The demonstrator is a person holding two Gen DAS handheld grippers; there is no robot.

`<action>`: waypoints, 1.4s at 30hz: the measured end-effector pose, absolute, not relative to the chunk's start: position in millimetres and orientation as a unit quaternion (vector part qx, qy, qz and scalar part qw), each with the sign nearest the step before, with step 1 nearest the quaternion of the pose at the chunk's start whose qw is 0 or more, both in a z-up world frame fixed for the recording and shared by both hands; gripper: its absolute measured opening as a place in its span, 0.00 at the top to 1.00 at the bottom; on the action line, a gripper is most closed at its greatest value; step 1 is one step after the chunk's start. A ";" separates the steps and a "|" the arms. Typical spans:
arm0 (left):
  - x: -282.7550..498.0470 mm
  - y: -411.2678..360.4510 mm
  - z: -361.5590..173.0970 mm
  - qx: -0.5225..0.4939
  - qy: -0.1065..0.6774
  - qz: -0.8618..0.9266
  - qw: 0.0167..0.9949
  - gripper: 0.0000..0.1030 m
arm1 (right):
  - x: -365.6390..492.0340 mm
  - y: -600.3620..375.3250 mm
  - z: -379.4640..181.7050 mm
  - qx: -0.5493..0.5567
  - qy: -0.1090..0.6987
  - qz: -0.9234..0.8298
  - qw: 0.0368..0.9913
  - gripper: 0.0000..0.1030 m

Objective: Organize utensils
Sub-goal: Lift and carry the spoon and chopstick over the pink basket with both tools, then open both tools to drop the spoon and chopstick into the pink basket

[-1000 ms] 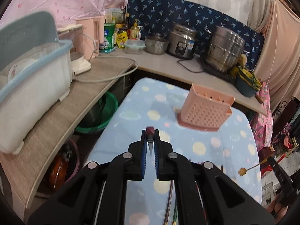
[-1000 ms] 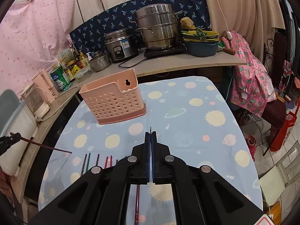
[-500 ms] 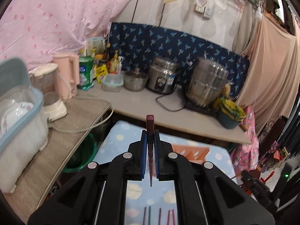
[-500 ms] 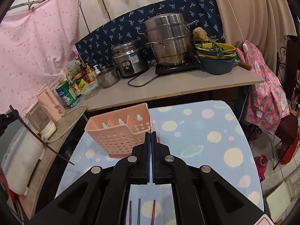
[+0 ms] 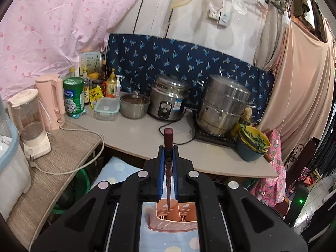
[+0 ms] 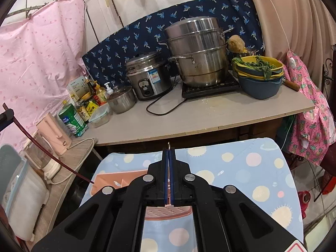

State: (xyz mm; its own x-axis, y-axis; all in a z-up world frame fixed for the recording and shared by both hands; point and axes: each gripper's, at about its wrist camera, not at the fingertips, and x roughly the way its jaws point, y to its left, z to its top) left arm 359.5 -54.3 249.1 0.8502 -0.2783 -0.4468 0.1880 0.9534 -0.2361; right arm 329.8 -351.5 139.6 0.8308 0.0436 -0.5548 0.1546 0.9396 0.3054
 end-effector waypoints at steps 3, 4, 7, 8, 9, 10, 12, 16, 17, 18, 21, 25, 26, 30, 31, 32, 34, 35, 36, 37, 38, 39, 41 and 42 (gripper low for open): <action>369.5 -60.8 231.0 -0.086 0.261 -0.119 0.954 0.93 | 342.0 -348.5 128.5 0.167 0.305 -0.028 0.937 0.98; 371.8 -62.4 225.8 -0.084 0.266 -0.118 0.953 0.93 | 345.3 -347.0 124.4 0.165 0.311 -0.027 0.936 0.98; 378.8 -64.6 212.9 -0.081 0.280 -0.114 0.950 0.93 | 349.5 -345.9 113.2 0.165 0.321 -0.029 0.932 0.98; 380.2 -64.9 209.5 -0.081 0.283 -0.113 0.949 0.93 | 351.0 -346.1 109.9 0.168 0.326 -0.028 0.930 0.98; 382.3 -65.1 205.8 -0.080 0.287 -0.112 0.948 0.93 | 353.9 -346.1 106.4 0.170 0.331 -0.024 0.928 0.98; 383.5 -64.8 203.0 -0.078 0.290 -0.108 0.948 0.93 | 354.7 -346.5 104.2 0.172 0.334 -0.023 0.926 0.97; 384.5 -64.4 198.4 -0.071 0.292 -0.098 0.949 0.88 | 353.1 -346.6 101.9 0.170 0.334 -0.030 0.927 0.92; 380.2 -59.6 192.6 -0.067 0.292 -0.082 0.951 0.59 | 344.0 -348.9 103.9 0.173 0.332 -0.032 0.927 0.88; 378.4 -57.7 191.9 -0.066 0.291 -0.079 0.951 0.57 | 341.5 -348.3 104.9 0.173 0.331 -0.034 0.927 0.85; 375.8 -56.1 191.6 -0.064 0.290 -0.077 0.952 0.56 | 337.1 -347.7 106.9 0.171 0.328 -0.035 0.928 0.81; 367.4 -50.8 191.3 -0.060 0.291 -0.072 0.952 0.51 | 325.2 -345.2 112.9 0.163 0.321 -0.036 0.932 0.74; 349.5 -43.0 191.0 -0.054 0.290 -0.067 0.953 0.46 | 301.3 -340.8 120.7 0.158 0.311 -0.038 0.936 0.65; 344.7 -41.5 190.3 -0.051 0.291 -0.065 0.953 0.46 | 294.1 -339.0 122.0 0.156 0.310 -0.037 0.937 0.64; 319.9 -32.5 180.8 -0.050 0.302 -0.062 0.950 0.46 | 262.4 -331.3 122.8 0.147 0.310 -0.036 0.939 0.59; 312.9 -29.9 176.6 -0.049 0.307 -0.061 0.948 0.46 | 254.7 -329.8 121.9 0.146 0.310 -0.036 0.939 0.58; 305.7 -27.5 172.1 -0.048 0.311 -0.062 0.947 0.46 | 245.9 -327.8 120.5 0.146 0.311 -0.035 0.939 0.57; 291.9 -23.8 163.5 -0.041 0.317 -0.058 0.946 0.46 | 227.7 -324.2 116.5 0.146 0.313 -0.034 0.938 0.57; 285.3 -22.6 159.0 -0.037 0.320 -0.057 0.945 0.46 | 218.7 -322.3 114.3 0.145 0.315 -0.035 0.937 0.57; 277.1 -20.7 152.3 -0.032 0.326 -0.055 0.943 0.46 | 208.4 -320.6 111.4 0.145 0.316 -0.036 0.937 0.57; 269.9 -18.9 147.2 -0.029 0.330 -0.053 0.942 0.46 | 199.3 -318.9 108.8 0.144 0.317 -0.037 0.937 0.57; 262.5 -17.1 142.1 -0.028 0.333 -0.053 0.941 0.46 | 190.6 -317.4 105.6 0.144 0.320 -0.038 0.936 0.57; 254.2 -14.8 136.0 -0.026 0.338 -0.053 0.939 0.46 | 182.6 -316.1 102.5 0.145 0.322 -0.038 0.935 0.57; 239.9 -10.7 124.8 -0.024 0.347 -0.054 0.936 0.46 | 165.1 -311.9 95.3 0.142 0.327 -0.040 0.934 0.57; 231.4 -8.9 118.5 -0.023 0.351 -0.055 0.934 0.46 | 157.1 -310.3 91.8 0.139 0.329 -0.040 0.933 0.57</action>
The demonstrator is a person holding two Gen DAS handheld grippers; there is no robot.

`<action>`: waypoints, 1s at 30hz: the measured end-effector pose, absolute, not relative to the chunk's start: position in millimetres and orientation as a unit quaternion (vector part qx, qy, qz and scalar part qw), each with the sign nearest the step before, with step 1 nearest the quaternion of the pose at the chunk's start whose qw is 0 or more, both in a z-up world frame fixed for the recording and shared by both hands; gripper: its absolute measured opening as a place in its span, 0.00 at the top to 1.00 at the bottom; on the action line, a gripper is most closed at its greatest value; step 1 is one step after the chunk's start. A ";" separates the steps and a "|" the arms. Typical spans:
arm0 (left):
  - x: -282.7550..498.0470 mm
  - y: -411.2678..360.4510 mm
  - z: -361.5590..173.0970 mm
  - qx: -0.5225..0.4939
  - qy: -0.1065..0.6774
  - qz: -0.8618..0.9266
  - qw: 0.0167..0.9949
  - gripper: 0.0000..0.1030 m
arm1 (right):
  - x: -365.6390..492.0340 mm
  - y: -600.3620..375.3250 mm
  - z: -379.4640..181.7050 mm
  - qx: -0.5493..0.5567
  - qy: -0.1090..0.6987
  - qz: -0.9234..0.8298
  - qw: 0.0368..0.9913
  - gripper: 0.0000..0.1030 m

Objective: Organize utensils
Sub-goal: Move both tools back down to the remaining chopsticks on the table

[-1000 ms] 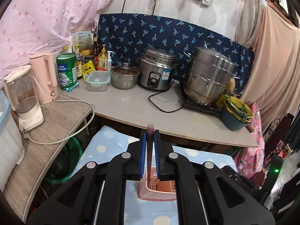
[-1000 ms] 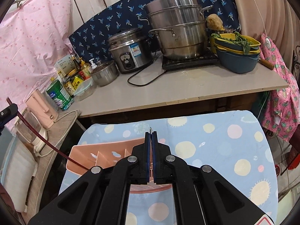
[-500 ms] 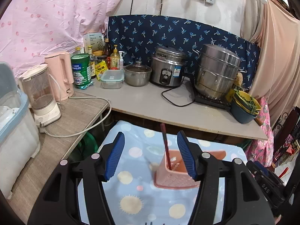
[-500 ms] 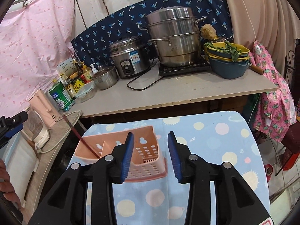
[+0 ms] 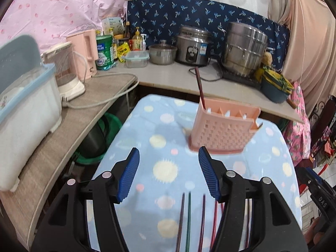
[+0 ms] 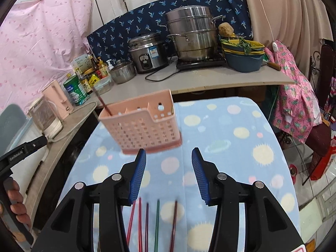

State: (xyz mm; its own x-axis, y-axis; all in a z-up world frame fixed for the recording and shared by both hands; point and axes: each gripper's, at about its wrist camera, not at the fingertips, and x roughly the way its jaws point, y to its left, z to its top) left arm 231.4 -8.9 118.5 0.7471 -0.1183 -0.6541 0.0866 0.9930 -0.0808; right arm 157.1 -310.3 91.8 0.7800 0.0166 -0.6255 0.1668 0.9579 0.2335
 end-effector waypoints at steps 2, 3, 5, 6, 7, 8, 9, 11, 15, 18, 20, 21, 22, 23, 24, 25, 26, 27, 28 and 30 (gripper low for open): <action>215.5 -5.8 106.3 -0.017 0.360 -0.053 0.931 0.46 | 138.0 -304.2 83.2 0.128 0.336 -0.044 0.932 0.57; 209.6 -5.1 101.5 -0.015 0.363 -0.054 0.930 0.46 | 130.3 -301.1 79.2 0.123 0.340 -0.045 0.931 0.57; 196.4 -4.1 90.7 -0.010 0.370 -0.056 0.927 0.46 | 116.2 -295.7 71.7 0.114 0.347 -0.046 0.930 0.57; 188.8 -3.4 84.6 -0.008 0.374 -0.055 0.926 0.46 | 108.5 -293.0 66.8 0.111 0.349 -0.046 0.929 0.57; 183.5 -2.4 79.9 -0.007 0.378 -0.055 0.924 0.46 | 101.0 -289.8 62.0 0.106 0.353 -0.046 0.928 0.57; 177.1 -0.7 74.2 -0.008 0.383 -0.055 0.922 0.46 | 95.3 -287.5 57.6 0.104 0.357 -0.047 0.927 0.57; 173.4 -0.8 70.5 -0.009 0.387 -0.056 0.920 0.46 | 88.6 -285.1 52.4 0.101 0.362 -0.047 0.926 0.57; 164.4 1.9 61.9 -0.010 0.394 -0.056 0.917 0.46 | 78.6 -282.4 43.9 0.102 0.370 -0.047 0.922 0.57; 146.3 7.0 47.1 -0.005 0.399 -0.050 0.916 0.46 | 60.6 -278.1 26.7 0.102 0.386 -0.047 0.916 0.57; 136.9 10.9 37.0 -0.006 0.408 -0.051 0.912 0.46 | 48.8 -274.5 14.0 0.103 0.397 -0.048 0.911 0.57; 129.2 13.1 30.0 -0.007 0.414 -0.052 0.909 0.46 | 42.7 -271.2 6.5 0.103 0.403 -0.049 0.908 0.57; 126.5 13.7 27.5 -0.007 0.416 -0.052 0.908 0.46 | 39.1 -269.2 1.9 0.101 0.407 -0.049 0.907 0.57; 122.5 14.5 23.8 -0.006 0.419 -0.052 0.907 0.46 | 36.4 -266.9 -1.4 0.099 0.409 -0.050 0.906 0.57; 119.5 14.3 21.2 -0.005 0.421 -0.052 0.906 0.46 | 33.0 -264.8 -5.7 0.098 0.412 -0.049 0.904 0.57; 115.8 14.6 17.2 -0.003 0.424 -0.053 0.904 0.46 | 29.8 -263.1 -9.8 0.098 0.416 -0.048 0.903 0.57; 113.0 14.8 13.8 -0.002 0.427 -0.053 0.903 0.46 | 27.2 -262.6 -13.2 0.100 0.419 -0.047 0.901 0.57; 109.7 15.2 9.6 -0.001 0.431 -0.053 0.901 0.46 | 24.8 -261.7 -16.7 0.100 0.423 -0.046 0.900 0.57; 107.9 15.4 6.7 0.000 0.433 -0.053 0.900 0.46 | 22.6 -260.0 -20.0 0.100 0.426 -0.045 0.898 0.57; 105.3 15.9 3.2 -0.001 0.437 -0.053 0.898 0.46 | 20.2 -258.4 -23.2 0.100 0.429 -0.044 0.897 0.57; 100.6 17.6 -3.1 -0.001 0.443 -0.052 0.895 0.46 | 16.3 -254.8 -28.3 0.100 0.434 -0.041 0.895 0.57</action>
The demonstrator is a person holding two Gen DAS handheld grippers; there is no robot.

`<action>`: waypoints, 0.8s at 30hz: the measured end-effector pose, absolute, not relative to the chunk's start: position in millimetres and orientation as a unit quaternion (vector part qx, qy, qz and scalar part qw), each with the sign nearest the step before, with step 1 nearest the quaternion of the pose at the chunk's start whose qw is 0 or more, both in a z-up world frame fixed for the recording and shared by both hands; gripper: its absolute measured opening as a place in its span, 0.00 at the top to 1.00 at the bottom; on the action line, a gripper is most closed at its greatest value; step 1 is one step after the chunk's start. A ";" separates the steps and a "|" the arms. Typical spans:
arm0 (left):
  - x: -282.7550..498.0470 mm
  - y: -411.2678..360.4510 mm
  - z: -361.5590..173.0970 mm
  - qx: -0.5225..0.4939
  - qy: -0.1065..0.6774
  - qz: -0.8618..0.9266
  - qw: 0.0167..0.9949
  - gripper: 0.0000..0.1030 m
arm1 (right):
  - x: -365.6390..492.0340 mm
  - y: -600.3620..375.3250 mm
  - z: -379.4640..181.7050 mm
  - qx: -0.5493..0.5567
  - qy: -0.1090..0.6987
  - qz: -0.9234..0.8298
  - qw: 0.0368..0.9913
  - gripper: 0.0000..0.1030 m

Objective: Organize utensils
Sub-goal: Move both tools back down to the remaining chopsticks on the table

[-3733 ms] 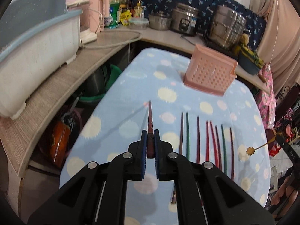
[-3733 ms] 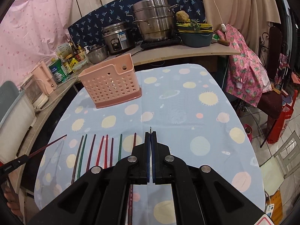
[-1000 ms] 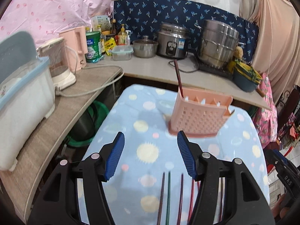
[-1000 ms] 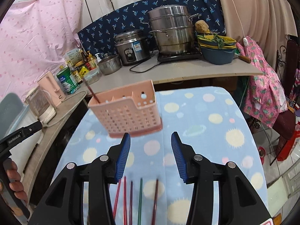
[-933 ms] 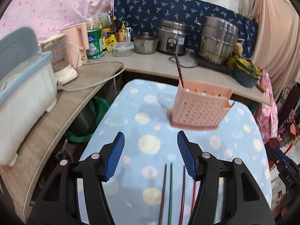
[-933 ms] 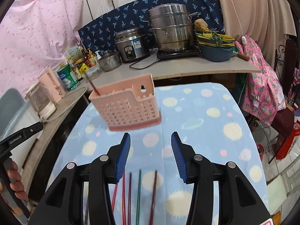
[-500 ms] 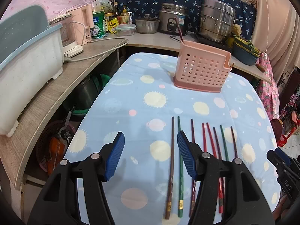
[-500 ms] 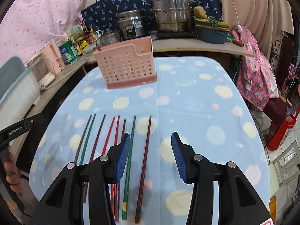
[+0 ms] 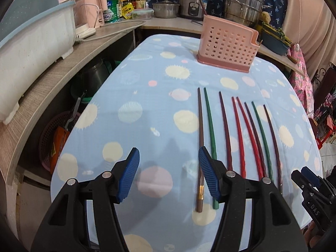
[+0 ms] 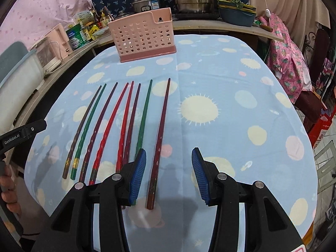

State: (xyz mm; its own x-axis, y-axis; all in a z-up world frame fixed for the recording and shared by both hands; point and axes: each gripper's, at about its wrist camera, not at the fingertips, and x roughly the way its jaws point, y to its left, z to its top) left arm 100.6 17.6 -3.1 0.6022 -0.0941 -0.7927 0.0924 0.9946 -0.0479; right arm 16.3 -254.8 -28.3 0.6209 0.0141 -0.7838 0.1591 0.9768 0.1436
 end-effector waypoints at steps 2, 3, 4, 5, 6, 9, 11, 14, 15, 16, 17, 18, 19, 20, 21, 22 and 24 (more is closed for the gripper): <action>96.3 18.8 -7.9 -0.001 0.447 -0.052 0.893 0.46 | 13.4 -251.0 -32.5 0.099 0.437 -0.037 0.893 0.57; 93.8 19.1 -10.4 0.000 0.448 -0.053 0.892 0.46 | 12.4 -249.8 -33.7 0.098 0.438 -0.036 0.893 0.58; 92.0 18.8 -12.2 0.001 0.450 -0.053 0.891 0.46 | 11.0 -247.9 -35.4 0.097 0.438 -0.035 0.893 0.58; 90.4 18.2 -14.0 0.003 0.451 -0.054 0.891 0.46 | 10.0 -247.1 -36.2 0.097 0.438 -0.034 0.893 0.59; 88.6 17.4 -15.9 0.006 0.453 -0.054 0.890 0.46 | 8.9 -245.4 -37.5 0.097 0.438 -0.032 0.893 0.60; 85.0 14.8 -20.2 0.012 0.455 -0.055 0.888 0.46 | 7.0 -241.4 -40.5 0.096 0.440 -0.028 0.892 0.64; 83.0 13.5 -22.7 0.015 0.457 -0.056 0.888 0.46 | 6.3 -239.9 -41.6 0.096 0.441 -0.026 0.892 0.67; 80.8 12.3 -25.7 0.017 0.460 -0.058 0.886 0.45 | 5.8 -239.2 -43.2 0.097 0.444 -0.024 0.891 0.71; 80.3 11.8 -26.4 0.017 0.460 -0.060 0.886 0.45 | 5.8 -239.0 -43.8 0.097 0.444 -0.024 0.890 0.73; 79.8 11.3 -26.8 0.018 0.460 -0.061 0.885 0.45 | 5.7 -239.0 -44.4 0.097 0.445 -0.023 0.890 0.74; 78.9 10.3 -27.5 0.020 0.460 -0.062 0.885 0.43 | 5.9 -238.9 -45.1 0.097 0.446 -0.022 0.889 0.76; 78.8 9.6 -28.3 0.021 0.461 -0.062 0.885 0.42 | 5.8 -238.4 -46.0 0.097 0.447 -0.021 0.889 0.78; 78.6 8.4 -28.9 0.022 0.461 -0.062 0.885 0.41 | 5.7 -238.3 -46.9 0.097 0.448 -0.021 0.889 0.78; 78.1 7.5 -29.5 0.023 0.461 -0.063 0.885 0.41 | 6.2 -238.4 -47.7 0.098 0.449 -0.020 0.888 0.79; 77.9 6.8 -30.2 0.024 0.461 -0.064 0.885 0.41 | 6.2 -237.9 -48.9 0.098 0.451 -0.019 0.887 0.80; 77.7 6.1 -30.6 0.025 0.462 -0.065 0.884 0.41 | 5.8 -237.5 -50.4 0.098 0.452 -0.019 0.887 0.80; 77.2 4.5 -32.1 0.026 0.463 -0.066 0.883 0.41 | 5.9 -236.9 -52.7 0.098 0.455 -0.019 0.885 0.80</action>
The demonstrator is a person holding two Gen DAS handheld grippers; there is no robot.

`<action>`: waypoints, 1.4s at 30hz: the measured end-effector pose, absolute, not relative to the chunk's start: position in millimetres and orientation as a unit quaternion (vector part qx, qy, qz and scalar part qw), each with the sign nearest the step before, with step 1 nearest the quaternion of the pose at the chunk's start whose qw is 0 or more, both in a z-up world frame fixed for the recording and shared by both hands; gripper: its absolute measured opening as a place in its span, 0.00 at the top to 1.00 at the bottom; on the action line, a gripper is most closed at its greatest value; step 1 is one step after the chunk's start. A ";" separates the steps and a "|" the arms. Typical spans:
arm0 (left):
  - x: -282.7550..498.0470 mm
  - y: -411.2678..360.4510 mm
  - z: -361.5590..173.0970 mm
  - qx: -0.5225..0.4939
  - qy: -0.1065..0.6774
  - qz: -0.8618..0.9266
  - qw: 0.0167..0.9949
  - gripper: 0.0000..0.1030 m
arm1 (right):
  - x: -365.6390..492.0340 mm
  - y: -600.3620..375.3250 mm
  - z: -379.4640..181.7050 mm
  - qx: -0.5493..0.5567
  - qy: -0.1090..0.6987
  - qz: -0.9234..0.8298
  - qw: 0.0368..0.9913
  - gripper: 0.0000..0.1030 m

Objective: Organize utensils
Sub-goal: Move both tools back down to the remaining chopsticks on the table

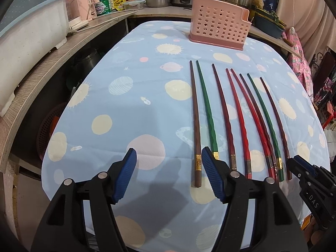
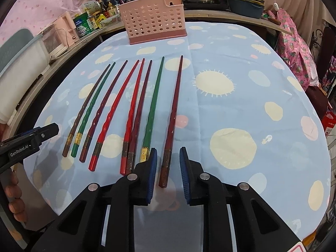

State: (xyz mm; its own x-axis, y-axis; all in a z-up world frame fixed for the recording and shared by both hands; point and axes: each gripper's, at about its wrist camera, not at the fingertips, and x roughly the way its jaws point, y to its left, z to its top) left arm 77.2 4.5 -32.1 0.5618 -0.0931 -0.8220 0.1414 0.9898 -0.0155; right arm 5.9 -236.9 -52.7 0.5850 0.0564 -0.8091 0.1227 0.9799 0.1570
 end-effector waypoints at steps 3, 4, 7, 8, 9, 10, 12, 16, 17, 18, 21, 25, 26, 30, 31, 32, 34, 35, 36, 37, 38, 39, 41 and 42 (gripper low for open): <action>75.8 3.1 -33.3 0.028 0.464 -0.069 0.883 0.41 | 5.6 -237.3 -55.3 0.101 0.459 -0.019 0.883 0.81; 75.5 2.4 -34.1 0.028 0.465 -0.069 0.882 0.41 | 5.5 -237.6 -55.8 0.102 0.459 -0.019 0.882 0.81; 75.1 1.0 -36.5 0.031 0.467 -0.070 0.881 0.41 | 5.0 -238.4 -57.3 0.104 0.461 -0.018 0.881 0.81; 75.0 0.8 -37.2 0.031 0.468 -0.071 0.880 0.41 | 4.8 -238.2 -57.7 0.104 0.461 -0.018 0.881 0.82; 74.8 0.5 -37.9 0.031 0.469 -0.072 0.880 0.41 | 4.6 -238.0 -57.8 0.104 0.461 -0.018 0.881 0.82; 74.7 0.3 -38.4 0.031 0.469 -0.072 0.880 0.41 | 4.6 -238.1 -57.9 0.104 0.461 -0.019 0.881 0.82; 74.4 -0.7 -39.3 0.032 0.470 -0.074 0.879 0.41 | 4.6 -238.0 -58.0 0.104 0.461 -0.018 0.881 0.82; 74.0 -3.2 -41.4 0.034 0.471 -0.077 0.878 0.41 | 4.7 -238.0 -58.1 0.103 0.461 -0.019 0.881 0.82; 73.9 -3.7 -42.2 0.034 0.472 -0.077 0.878 0.41 | 4.4 -238.0 -58.2 0.103 0.461 -0.020 0.881 0.83; 73.9 -4.1 -43.1 0.035 0.472 -0.077 0.877 0.41 | 4.3 -238.4 -58.5 0.103 0.460 -0.020 0.881 0.83; 74.2 -4.7 -45.6 0.035 0.475 -0.078 0.876 0.41 | 3.7 -238.8 -59.0 0.102 0.460 -0.022 0.882 0.85; 74.5 -4.5 -49.8 0.034 0.479 -0.078 0.874 0.41 | 3.5 -237.5 -59.4 0.094 0.459 -0.024 0.883 0.86; 74.8 -4.3 -50.9 0.034 0.480 -0.078 0.873 0.41 | 3.4 -237.3 -59.4 0.092 0.458 -0.024 0.884 0.86; 76.2 -3.7 -56.8 0.035 0.486 -0.075 0.870 0.42 | 3.4 -237.3 -59.5 0.092 0.458 -0.024 0.884 0.86; 76.4 -3.8 -58.0 0.035 0.487 -0.075 0.870 0.43 | 3.4 -237.2 -59.5 0.092 0.458 -0.024 0.884 0.86; 76.4 -4.0 -58.3 0.036 0.487 -0.074 0.870 0.45 | 3.4 -237.2 -59.6 0.092 0.458 -0.024 0.884 0.86; 75.9 -4.9 -58.7 0.038 0.484 -0.074 0.871 0.46 | 3.3 -237.4 -59.5 0.091 0.458 -0.024 0.884 0.86; 75.7 -5.4 -58.7 0.039 0.484 -0.074 0.871 0.47 | 3.3 -237.2 -59.6 0.091 0.458 -0.024 0.884 0.86; 75.6 -6.0 -58.9 0.040 0.483 -0.074 0.871 0.48 | 3.2 -237.3 -59.7 0.090 0.457 -0.024 0.884 0.86; 75.8 -6.3 -58.9 0.042 0.483 -0.074 0.872 0.51 | 3.2 -237.4 -59.6 0.090 0.457 -0.024 0.885 0.86; 75.6 -6.6 -58.7 0.043 0.482 -0.074 0.872 0.55 | 3.2 -237.3 -59.3 0.089 0.457 -0.024 0.885 0.86; 75.5 -6.7 -58.5 0.043 0.482 -0.073 0.872 0.57 | 3.1 -237.1 -59.1 0.088 0.457 -0.025 0.885 0.86; 75.6 -6.1 -58.0 0.044 0.482 -0.074 0.872 0.65 | 3.0 -237.1 -59.2 0.088 0.457 -0.024 0.885 0.86; 75.8 -5.8 -57.7 0.043 0.482 -0.075 0.872 0.67 | 3.2 -237.3 -59.2 0.088 0.457 -0.024 0.885 0.86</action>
